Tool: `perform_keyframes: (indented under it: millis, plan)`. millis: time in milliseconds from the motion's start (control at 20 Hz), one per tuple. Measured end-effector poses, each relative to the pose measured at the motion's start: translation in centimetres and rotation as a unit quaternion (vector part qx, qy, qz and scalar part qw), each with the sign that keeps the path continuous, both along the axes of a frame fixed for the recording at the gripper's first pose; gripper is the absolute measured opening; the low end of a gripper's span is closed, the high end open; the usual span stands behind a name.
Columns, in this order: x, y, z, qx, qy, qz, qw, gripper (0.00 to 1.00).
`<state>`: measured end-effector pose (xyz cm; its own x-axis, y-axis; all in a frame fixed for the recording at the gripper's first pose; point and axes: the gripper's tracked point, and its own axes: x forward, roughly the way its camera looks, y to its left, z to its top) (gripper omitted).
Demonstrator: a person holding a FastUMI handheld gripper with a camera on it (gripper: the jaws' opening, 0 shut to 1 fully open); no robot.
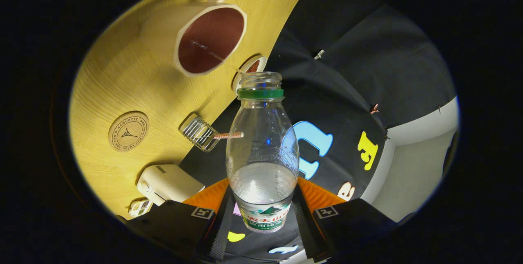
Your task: Take the bottle from table, then pour the juice into the cup, finally place the bottle on the coaster
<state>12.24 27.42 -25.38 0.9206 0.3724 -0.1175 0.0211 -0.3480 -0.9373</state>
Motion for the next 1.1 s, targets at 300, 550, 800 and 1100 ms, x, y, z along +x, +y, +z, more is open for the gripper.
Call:
perform_keyframes:
  millis: [300,550,800,1100]
  plan:
    - [-0.3,0.2,-0.2,-0.003,0.003,0.003,1.0,0.74]
    - [-0.4,-0.1,-0.6,0.007,0.013,-0.004,1.0,0.74]
    - [-0.5,-0.7,-2.3,0.049,0.053,-0.028,0.997,0.74]
    - [-1.5,-1.8,-4.3,0.186,0.151,-0.101,0.966,0.74]
